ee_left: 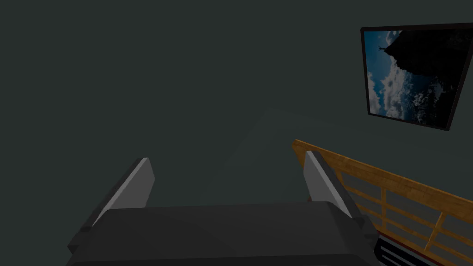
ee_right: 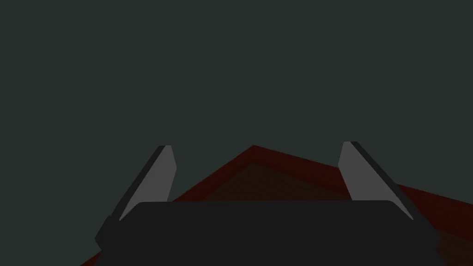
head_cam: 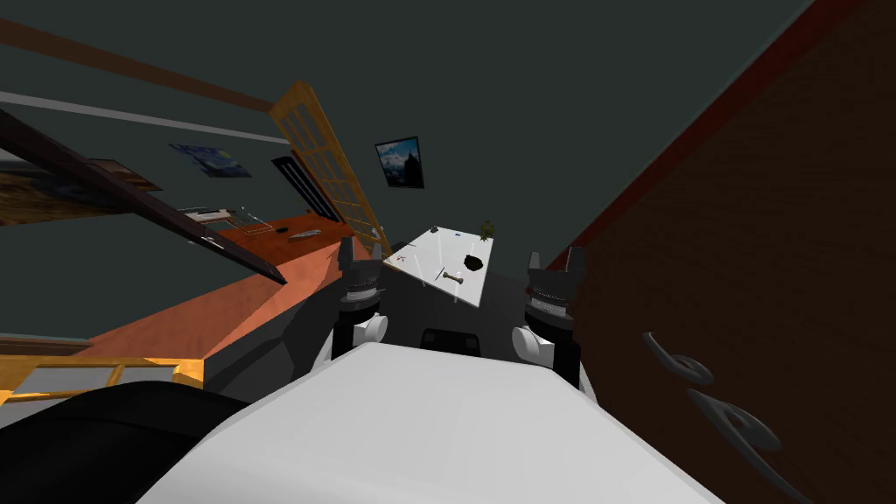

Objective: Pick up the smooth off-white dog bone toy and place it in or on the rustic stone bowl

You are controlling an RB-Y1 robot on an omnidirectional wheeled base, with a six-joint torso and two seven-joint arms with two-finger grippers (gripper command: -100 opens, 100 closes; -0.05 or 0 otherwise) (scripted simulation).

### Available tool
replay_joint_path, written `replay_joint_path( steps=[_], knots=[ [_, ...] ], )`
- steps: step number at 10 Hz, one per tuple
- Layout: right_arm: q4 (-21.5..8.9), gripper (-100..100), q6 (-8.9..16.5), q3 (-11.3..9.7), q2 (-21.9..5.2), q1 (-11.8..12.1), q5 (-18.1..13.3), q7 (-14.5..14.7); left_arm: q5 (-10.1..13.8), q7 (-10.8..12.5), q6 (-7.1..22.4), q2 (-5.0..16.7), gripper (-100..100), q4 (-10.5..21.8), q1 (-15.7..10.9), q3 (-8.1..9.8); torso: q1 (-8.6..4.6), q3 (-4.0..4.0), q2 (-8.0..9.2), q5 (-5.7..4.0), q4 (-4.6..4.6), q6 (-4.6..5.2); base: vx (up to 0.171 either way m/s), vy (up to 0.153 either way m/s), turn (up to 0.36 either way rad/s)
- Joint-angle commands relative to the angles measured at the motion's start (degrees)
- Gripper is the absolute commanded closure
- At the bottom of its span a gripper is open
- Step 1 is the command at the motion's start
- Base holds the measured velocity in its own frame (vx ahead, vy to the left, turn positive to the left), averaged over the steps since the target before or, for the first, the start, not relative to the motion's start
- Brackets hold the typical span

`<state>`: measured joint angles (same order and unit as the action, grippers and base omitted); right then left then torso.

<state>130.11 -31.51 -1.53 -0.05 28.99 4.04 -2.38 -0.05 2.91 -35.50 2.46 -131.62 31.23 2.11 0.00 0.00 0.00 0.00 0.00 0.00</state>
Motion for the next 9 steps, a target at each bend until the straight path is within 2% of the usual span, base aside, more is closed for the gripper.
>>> replay_joint_path(
  steps=[1,3,4,6,7,8,9],
  knots=[
    [-0.5,-100,-0.2,-0.1,-2.2,-0.1,-0.3,-0.1,0.0,0.0,0.0,0.0,0,0.0,0.0,0.00,0.00,0.00,0.00,0.00,0.00,0.00,-0.005,0.000,0.022],
    [-1.9,-100,-0.5,-0.5,-5.8,-0.2,-0.9,-0.2,0.0,0.0,0.0,0.0,0,0.0,0.0,0.00,-0.03,0.02,0.03,-0.01,0.01,-0.01,-0.015,0.000,0.038],
    [-1.9,-100,-0.5,-0.5,-6.2,-0.2,-0.9,-0.2,0.0,0.0,0.0,0.0,0,0.0,0.0,0.00,-0.02,0.03,0.06,0.00,0.01,0.00,-0.016,0.000,0.010],
    [-3.9,-100,-1.0,-1.1,-10.4,-0.5,-1.8,-0.2,0.0,0.0,0.0,0.0,0,0.0,0.0,0.00,-0.02,0.04,0.07,0.00,0.01,-0.01,-0.024,0.003,0.050],
    [-3.9,-100,-1.0,-1.1,-11.3,-0.5,-1.8,-0.2,0.0,0.0,0.0,0.0,0,0.0,0.0,0.00,-0.01,0.06,0.10,0.00,0.02,0.00,-0.021,0.003,0.022],
    [-5.2,-100,-1.3,-1.5,-13.4,-0.7,-2.4,-0.3,0.0,0.0,0.0,0.0,0,0.0,0.0,0.00,0.00,0.05,0.08,0.00,0.02,0.00,-0.020,0.013,0.057],
    [-5.2,-100,-1.3,-1.5,-14.2,-0.7,-2.4,-0.3,0.0,0.0,0.0,0.0,0,0.0,0.0,0.00,0.02,0.04,0.08,0.00,0.02,-0.01,-0.016,0.010,0.026]
  ],
)
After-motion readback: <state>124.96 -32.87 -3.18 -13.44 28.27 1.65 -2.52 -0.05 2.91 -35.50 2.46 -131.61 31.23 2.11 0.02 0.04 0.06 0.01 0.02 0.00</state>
